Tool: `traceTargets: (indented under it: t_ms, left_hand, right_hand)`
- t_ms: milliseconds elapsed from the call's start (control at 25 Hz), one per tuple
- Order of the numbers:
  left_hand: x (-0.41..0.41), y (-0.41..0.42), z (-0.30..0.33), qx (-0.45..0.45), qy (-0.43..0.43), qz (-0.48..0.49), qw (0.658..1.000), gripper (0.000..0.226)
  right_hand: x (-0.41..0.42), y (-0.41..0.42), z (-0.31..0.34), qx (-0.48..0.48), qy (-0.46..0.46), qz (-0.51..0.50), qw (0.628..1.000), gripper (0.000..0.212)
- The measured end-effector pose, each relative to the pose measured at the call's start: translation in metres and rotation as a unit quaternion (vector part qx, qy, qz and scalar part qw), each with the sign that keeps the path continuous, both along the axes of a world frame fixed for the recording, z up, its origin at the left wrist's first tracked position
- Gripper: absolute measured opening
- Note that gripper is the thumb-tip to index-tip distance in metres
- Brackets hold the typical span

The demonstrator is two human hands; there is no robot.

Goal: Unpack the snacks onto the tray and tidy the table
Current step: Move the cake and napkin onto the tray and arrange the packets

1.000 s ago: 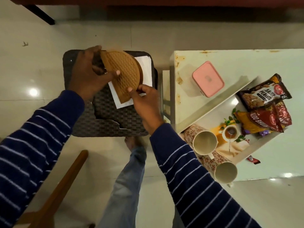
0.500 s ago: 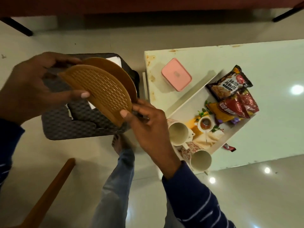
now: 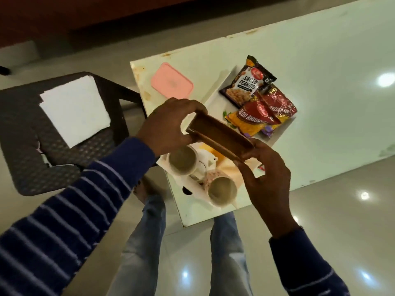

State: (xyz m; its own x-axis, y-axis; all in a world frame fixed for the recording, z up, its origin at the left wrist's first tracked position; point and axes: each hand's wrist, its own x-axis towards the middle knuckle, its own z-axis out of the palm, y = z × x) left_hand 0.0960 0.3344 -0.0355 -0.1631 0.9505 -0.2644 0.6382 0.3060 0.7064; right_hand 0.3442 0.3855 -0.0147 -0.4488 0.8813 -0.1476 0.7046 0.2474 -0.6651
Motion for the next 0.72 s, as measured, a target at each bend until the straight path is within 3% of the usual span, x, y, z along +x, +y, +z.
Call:
traceTargets:
  t_ms: [120, 400, 720]
  left_hand:
    - [0.024, 0.016, -0.028, -0.059, 0.061, -0.019, 0.996, 0.054]
    - [0.044, 0.035, -0.063, -0.124, 0.155, -0.035, 0.98, 0.049]
    - [0.052, 0.045, -0.074, -0.151, 0.112, -0.028, 0.982, 0.064]
  right_hand:
    - [0.019, 0.009, -0.019, -0.067, -0.003, -0.031, 0.997, 0.051]
    - [0.032, 0.013, -0.08, -0.103, -0.028, -0.036, 0.994, 0.056]
    - [0.038, 0.018, -0.105, -0.13, -0.038, -0.044, 0.99, 0.057]
